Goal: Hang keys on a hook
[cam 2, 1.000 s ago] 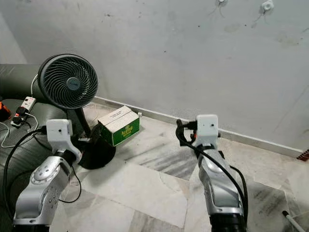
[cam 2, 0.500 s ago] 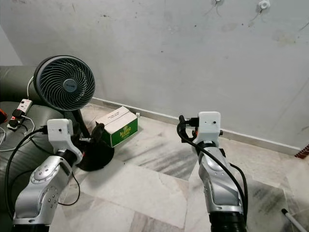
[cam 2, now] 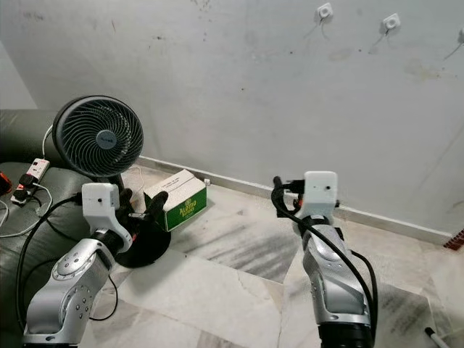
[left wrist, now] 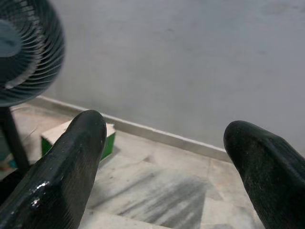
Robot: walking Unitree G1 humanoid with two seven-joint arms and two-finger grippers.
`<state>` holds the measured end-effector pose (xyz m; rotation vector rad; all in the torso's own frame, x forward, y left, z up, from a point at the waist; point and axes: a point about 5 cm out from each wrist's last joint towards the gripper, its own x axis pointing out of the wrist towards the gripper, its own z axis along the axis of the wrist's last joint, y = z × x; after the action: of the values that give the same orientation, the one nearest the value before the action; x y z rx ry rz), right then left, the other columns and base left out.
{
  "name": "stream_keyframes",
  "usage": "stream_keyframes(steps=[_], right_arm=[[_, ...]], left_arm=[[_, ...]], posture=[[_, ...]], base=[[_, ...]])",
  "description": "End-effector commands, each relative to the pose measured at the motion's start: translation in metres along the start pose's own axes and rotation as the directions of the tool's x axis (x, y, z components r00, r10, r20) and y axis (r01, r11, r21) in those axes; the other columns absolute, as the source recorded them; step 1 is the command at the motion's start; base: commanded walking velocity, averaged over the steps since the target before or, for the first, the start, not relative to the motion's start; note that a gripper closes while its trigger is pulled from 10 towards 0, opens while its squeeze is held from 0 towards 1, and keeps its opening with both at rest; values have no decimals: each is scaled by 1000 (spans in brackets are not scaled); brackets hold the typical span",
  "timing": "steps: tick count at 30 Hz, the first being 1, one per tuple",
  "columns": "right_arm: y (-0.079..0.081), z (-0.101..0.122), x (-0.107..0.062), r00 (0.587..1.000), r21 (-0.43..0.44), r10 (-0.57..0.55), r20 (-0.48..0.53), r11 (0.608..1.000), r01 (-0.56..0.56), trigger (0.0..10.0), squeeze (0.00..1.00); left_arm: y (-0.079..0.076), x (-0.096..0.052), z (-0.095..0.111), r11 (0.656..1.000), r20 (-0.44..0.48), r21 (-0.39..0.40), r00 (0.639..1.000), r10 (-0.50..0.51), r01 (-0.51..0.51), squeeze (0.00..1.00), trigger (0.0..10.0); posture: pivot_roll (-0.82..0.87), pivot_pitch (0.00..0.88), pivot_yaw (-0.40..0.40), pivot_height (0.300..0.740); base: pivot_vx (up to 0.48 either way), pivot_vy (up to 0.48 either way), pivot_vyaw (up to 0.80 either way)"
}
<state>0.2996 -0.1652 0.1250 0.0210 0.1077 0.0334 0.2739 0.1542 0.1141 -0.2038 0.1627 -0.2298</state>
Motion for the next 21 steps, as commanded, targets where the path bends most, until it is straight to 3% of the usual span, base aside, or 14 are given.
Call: stream_keyframes(steps=[1, 5, 21], right_arm=[[4, 4, -1, 1000, -2, 20, 14, 1000, -20, 10000, 0], [6, 3, -2, 1000, -4, 27, 5, 1000, -27, 10000, 0], [7, 1, -2, 999, -10, 32, -3, 999, -32, 10000, 0]], left_arm=[[-1, -1, 3, 1000, 6, -4, 1000, -13, 13, 0, 10000], [-2, -3, 1, 1000, -4, -5, 1000, -18, 18, 0, 10000], [-6, -3, -3, 999, -33, 0, 999, -43, 43, 0, 10000]], posture=[[-2, 0, 13, 740], [1, 0, 15, 740], [2, 0, 18, 740]], base=[[401, 0, 0], [403, 0, -119], [402, 0, -797]])
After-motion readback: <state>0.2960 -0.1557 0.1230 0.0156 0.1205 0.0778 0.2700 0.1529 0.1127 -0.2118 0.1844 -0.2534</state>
